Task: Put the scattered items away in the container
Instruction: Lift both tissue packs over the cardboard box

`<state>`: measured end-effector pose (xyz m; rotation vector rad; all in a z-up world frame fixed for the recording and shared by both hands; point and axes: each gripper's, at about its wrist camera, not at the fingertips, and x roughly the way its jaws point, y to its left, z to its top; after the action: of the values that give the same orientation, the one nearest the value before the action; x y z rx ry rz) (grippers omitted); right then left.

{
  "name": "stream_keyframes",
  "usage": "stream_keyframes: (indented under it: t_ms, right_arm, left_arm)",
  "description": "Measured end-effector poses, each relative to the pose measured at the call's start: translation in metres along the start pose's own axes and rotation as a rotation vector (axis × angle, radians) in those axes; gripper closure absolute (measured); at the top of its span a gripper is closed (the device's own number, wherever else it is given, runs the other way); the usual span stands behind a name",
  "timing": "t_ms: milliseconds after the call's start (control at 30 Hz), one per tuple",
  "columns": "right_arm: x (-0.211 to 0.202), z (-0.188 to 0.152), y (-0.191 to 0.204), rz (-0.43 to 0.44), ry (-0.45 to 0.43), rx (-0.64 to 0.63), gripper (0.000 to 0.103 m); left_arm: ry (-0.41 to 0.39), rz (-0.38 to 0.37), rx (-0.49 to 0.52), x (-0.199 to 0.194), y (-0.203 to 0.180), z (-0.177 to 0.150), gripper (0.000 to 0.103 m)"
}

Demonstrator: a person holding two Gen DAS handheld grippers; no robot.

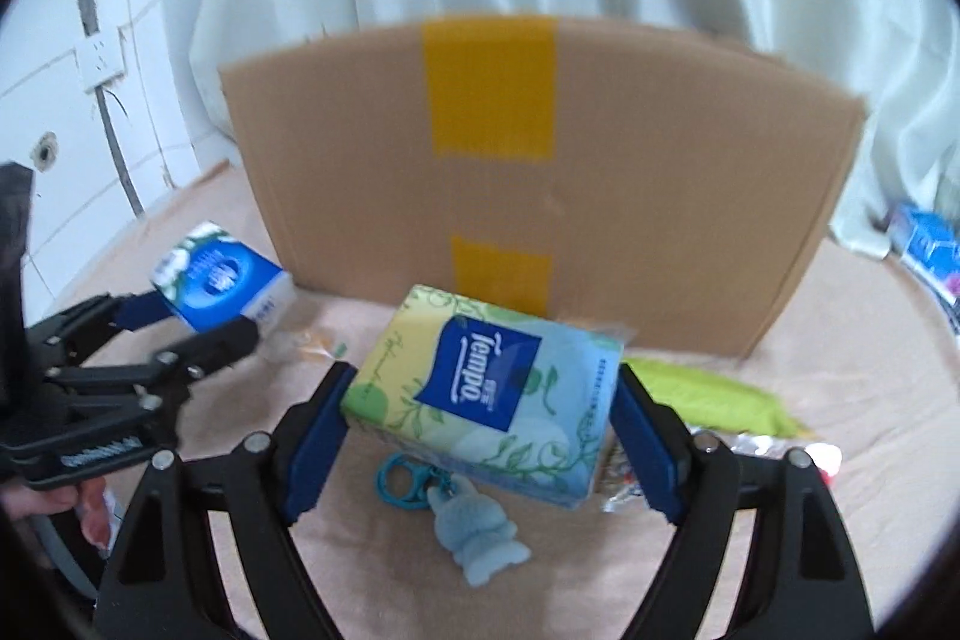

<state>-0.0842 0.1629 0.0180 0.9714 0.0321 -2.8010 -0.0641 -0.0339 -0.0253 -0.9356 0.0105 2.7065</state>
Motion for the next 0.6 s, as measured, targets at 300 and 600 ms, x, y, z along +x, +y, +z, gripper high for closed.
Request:
stream_keyframes:
  t_ms: [300, 600]
  right_arm:
    - [-0.030, -0.017, -0.031, -0.013, -0.031, 0.030, 0.017]
    - [-0.036, -0.021, -0.042, -0.007, -0.039, 0.059, 0.017]
  left_arm:
    - [0.025, -0.012, 0.023, 0.003, -0.028, -0.004, 0.030]
    - [0.035, -0.015, 0.043, 0.003, -0.046, -0.004, 0.030]
